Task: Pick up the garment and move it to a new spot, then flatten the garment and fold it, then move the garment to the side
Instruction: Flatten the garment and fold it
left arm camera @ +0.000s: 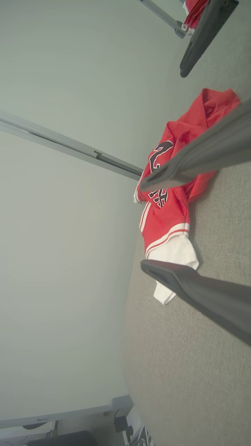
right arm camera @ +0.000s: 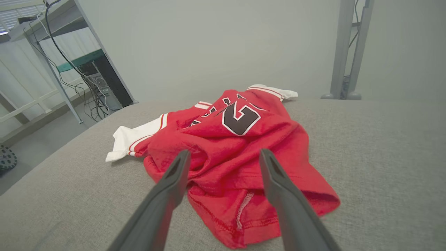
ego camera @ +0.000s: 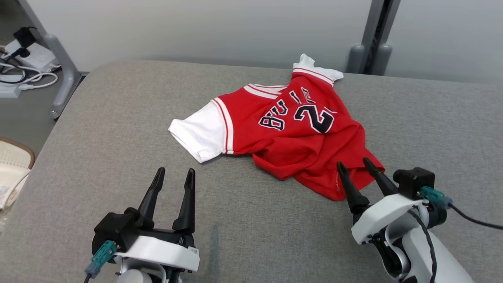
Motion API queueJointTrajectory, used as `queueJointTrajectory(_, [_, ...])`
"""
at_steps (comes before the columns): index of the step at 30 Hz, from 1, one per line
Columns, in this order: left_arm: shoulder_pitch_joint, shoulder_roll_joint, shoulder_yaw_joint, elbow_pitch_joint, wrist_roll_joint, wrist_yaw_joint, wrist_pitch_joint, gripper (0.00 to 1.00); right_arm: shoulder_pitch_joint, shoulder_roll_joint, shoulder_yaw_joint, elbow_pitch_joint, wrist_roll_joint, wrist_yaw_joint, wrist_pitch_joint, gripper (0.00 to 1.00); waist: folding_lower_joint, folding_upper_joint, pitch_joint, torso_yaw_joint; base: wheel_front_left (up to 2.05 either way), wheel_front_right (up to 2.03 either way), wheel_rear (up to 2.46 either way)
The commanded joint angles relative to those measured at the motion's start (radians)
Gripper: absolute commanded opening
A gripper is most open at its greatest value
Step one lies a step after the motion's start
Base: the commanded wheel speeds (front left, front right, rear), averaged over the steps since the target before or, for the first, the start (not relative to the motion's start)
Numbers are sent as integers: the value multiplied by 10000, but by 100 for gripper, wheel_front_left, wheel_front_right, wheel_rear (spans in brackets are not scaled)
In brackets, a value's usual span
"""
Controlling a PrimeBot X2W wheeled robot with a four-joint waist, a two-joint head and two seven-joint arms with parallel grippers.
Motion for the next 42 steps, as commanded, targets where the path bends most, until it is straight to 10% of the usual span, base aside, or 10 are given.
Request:
queueJointTrajectory(1, [-149,46,-54,20,-75,17,1,100,-315,5,-5,292,196,0,164,100,0,-1,267,384,0,0,0])
queueJointTrajectory(14, [-399,43,-421,9,-278,152,1,100,-1972,-107,-126,2929,1002,0,518,100,0,-1,845,1727,0,0,0])
queueJointTrajectory(15, [-397,44,-415,4,-289,170,1,100,-2041,-105,-56,3067,1047,0,527,91,0,-1,856,1769,0,0,0])
queueJointTrajectory(16, [-394,41,-413,-8,-303,185,1,100,-2091,-99,48,3177,1084,0,569,15,0,-1,863,1799,0,0,0])
queueJointTrajectory(18, [-393,37,-418,-17,-307,196,1,100,-2125,-121,180,3237,1115,0,575,0,0,-1,865,1826,0,0,0])
queueJointTrajectory(31, [-45,44,-70,0,-203,189,1,100,-3026,-1036,2115,2312,749,0,-279,0,0,-1,-12,1008,0,0,0])
queueJointTrajectory(42, [475,46,317,-17,27,142,1,100,-4046,-4293,5108,-1816,533,-2,1352,0,0,-1,-1005,-177,0,0,0])
